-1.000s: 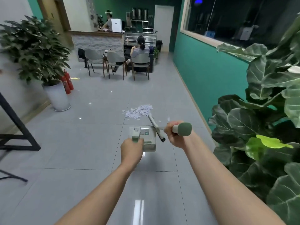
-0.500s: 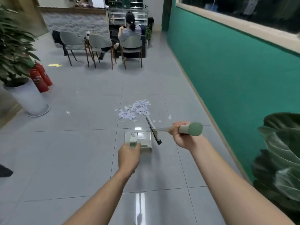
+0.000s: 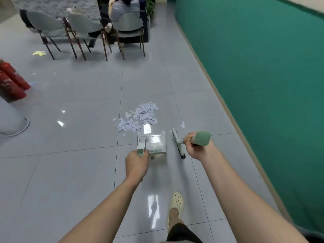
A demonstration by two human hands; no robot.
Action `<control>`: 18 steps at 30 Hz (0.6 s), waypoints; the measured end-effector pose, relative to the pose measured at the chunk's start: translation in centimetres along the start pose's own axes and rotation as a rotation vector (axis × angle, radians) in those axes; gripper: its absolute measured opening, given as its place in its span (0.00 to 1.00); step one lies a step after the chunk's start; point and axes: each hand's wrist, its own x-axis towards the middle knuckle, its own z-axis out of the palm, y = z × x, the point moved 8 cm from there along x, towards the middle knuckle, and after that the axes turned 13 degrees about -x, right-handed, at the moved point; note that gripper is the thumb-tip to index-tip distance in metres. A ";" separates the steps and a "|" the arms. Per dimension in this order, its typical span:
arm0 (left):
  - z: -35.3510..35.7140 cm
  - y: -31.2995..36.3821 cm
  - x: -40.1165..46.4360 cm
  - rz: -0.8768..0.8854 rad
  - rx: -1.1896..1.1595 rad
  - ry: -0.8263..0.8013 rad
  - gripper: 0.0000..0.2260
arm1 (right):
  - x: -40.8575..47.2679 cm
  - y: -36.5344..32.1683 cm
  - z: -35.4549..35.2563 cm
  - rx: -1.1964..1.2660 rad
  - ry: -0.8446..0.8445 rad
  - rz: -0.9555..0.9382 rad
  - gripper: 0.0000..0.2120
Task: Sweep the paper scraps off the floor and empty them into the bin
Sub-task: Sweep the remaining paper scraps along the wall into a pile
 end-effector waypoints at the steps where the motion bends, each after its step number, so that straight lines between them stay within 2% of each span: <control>1: 1.2 0.5 1.8 -0.014 0.007 0.001 0.17 | 1.6 -1.5 0.6 -0.013 0.042 0.008 0.21; 5: 5.9 2.9 8.9 -0.057 0.053 0.003 0.19 | 9.1 -7.9 2.0 0.006 0.143 0.029 0.31; 14: 9.6 3.9 21.4 -0.165 0.038 0.091 0.19 | 22.6 -16.7 4.2 0.112 0.118 0.115 0.11; 16: 10.5 3.8 24.3 -0.184 0.041 0.091 0.19 | 25.6 -17.7 4.7 0.153 0.123 0.107 0.10; 18: 11.3 3.7 27.0 -0.201 0.032 0.079 0.18 | 28.5 -18.2 5.8 0.202 0.134 0.131 0.12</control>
